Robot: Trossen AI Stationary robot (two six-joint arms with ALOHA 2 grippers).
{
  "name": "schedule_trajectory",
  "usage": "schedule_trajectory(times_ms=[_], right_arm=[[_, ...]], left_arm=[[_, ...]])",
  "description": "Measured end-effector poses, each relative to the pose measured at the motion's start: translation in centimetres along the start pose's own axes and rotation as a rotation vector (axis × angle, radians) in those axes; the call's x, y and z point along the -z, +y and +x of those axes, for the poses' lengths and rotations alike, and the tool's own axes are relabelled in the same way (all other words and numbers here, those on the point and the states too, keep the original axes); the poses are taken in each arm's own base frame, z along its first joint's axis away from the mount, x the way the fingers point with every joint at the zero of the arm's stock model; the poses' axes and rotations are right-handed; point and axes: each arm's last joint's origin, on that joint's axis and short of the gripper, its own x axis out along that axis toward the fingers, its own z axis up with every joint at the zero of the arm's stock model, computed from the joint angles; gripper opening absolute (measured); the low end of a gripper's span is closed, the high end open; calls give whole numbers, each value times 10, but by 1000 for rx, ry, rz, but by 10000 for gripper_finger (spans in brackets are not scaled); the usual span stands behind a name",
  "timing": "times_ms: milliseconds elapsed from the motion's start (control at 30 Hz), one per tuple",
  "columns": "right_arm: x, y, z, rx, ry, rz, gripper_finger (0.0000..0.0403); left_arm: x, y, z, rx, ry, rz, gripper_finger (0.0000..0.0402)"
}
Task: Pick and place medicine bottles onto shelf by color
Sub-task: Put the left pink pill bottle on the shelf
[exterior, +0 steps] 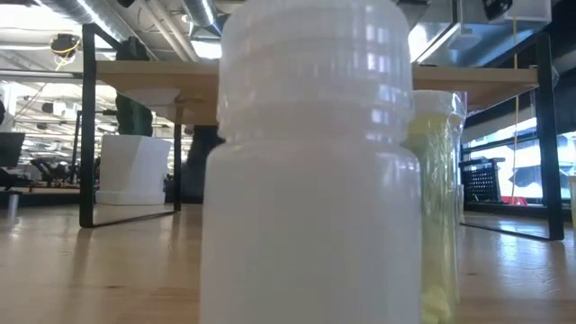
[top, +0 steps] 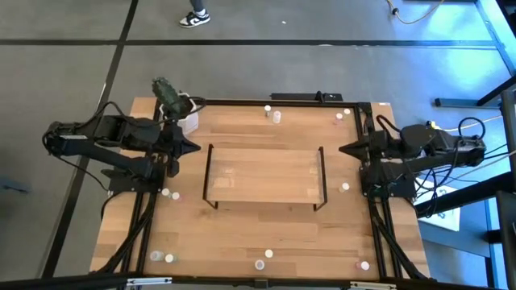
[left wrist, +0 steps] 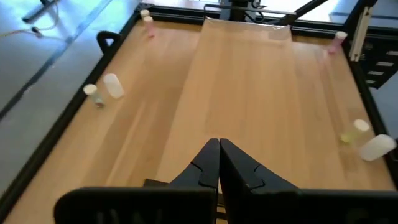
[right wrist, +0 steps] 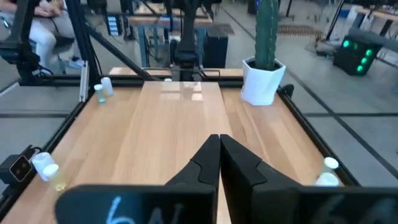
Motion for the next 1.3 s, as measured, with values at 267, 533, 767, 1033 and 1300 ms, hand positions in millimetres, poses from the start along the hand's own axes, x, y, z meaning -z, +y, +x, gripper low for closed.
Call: schedule_trajectory(times_ms=[267,533,767,1033,1300], right_arm=[[-28,3,9,40,150,45,14],[-36,6,16,-9,201,33,14],[-32,7,15,-35,256,60,14],[-32,9,15,-99,261,61,14],[-32,10,15,-131,264,65,14]], left_arm=[[9,-10,2,39,102,-134,0],[21,-23,13,65,313,-327,0],[30,-29,16,23,435,-403,0],[32,-30,14,-9,455,-541,0],[30,-30,15,-17,426,-547,0]])
